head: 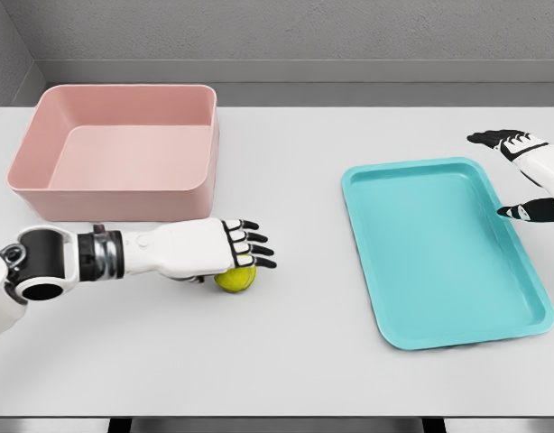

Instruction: Put the tennis from the blue tray into the pink basket with both arms

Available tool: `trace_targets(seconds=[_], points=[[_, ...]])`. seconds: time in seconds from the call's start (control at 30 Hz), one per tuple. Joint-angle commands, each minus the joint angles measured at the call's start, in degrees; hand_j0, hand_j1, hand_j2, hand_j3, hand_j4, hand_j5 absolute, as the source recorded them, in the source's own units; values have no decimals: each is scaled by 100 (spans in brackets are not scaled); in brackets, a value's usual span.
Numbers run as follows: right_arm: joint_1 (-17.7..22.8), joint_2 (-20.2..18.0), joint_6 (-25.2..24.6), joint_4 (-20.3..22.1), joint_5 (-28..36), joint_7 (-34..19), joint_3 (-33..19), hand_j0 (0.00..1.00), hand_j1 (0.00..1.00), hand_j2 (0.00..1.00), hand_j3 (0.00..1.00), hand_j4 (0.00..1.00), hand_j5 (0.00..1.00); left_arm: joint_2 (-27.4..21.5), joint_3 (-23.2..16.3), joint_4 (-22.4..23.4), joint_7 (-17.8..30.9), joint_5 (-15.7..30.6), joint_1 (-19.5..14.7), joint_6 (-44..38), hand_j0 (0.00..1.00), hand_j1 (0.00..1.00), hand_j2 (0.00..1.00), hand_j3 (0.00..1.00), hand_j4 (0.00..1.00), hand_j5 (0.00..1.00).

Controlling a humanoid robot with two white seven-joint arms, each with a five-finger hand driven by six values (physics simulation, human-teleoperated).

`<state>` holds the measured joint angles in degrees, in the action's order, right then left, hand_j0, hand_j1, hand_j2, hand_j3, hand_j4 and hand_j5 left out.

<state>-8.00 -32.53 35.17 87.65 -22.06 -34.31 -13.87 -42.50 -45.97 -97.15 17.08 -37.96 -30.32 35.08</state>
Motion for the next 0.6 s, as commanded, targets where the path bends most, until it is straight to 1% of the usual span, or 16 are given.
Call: trace_targets(seconds=[0.0, 0.3, 0.37, 0.43, 0.57], points=[[0, 1, -17, -2, 35, 3, -1, 100, 100, 100, 100, 100, 100, 40, -52, 91, -3, 26, 0, -8, 100, 100, 100, 100, 100, 100], [0, -8, -17, -11, 35, 3, -1, 100, 100, 100, 100, 100, 100, 40, -78, 135, -3, 35, 0, -8, 100, 100, 100, 100, 100, 100], [0, 1, -17, 7, 44, 3, -1, 100, 100, 100, 100, 100, 100, 40, -78, 135, -3, 26, 9, -8, 92, 92, 92, 92, 92, 92], [0, -8, -17, -2, 35, 3, -1, 100, 100, 100, 100, 100, 100, 40, -78, 135, 6, 17, 9, -8, 88, 88, 88, 88, 88, 88], [0, -8, -17, -20, 35, 3, -1, 100, 100, 100, 100, 100, 100, 49, -78, 126, 155, 35, 18, -8, 75, 75, 75, 75, 75, 75]])
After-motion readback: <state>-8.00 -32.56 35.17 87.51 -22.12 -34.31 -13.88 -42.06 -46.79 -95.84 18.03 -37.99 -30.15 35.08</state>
